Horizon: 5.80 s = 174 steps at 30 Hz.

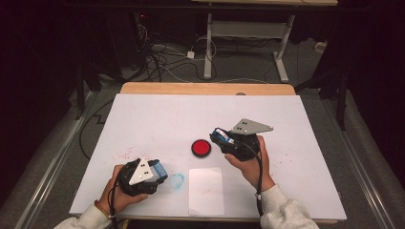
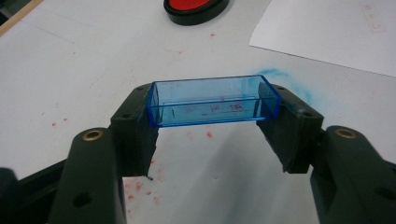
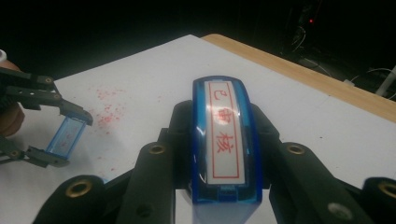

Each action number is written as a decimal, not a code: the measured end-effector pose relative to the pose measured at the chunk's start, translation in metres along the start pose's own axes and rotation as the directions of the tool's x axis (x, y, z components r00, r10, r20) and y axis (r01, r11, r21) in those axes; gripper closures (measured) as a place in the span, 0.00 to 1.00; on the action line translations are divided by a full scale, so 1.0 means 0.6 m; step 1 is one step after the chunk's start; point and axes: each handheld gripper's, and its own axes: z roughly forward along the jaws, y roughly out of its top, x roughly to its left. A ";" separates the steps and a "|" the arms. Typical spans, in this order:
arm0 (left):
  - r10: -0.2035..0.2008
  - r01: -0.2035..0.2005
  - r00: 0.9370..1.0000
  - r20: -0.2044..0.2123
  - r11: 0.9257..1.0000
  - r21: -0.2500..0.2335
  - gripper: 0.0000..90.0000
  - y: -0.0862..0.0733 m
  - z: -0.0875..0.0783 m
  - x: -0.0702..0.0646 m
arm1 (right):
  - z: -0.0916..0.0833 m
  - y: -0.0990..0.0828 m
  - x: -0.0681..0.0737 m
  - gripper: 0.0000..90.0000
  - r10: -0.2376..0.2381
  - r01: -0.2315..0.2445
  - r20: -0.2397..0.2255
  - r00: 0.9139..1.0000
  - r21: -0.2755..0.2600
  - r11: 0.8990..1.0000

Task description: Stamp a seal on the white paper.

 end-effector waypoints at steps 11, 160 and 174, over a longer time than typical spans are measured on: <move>0.007 -0.007 1.000 -0.011 1.000 -0.031 0.43 0.016 0.007 -0.007 | 0.005 0.000 0.016 0.77 0.020 -0.021 -0.036 0.999 -0.014 1.000; -0.026 0.018 0.998 -0.059 0.991 -0.132 0.43 0.099 0.070 -0.020 | 0.046 -0.166 0.119 0.78 -0.097 0.141 -0.174 0.980 0.257 0.956; -0.030 0.019 0.997 -0.070 0.989 -0.148 0.43 0.099 0.062 -0.014 | 0.046 -0.162 0.116 0.78 -0.099 0.146 -0.186 0.978 0.262 0.954</move>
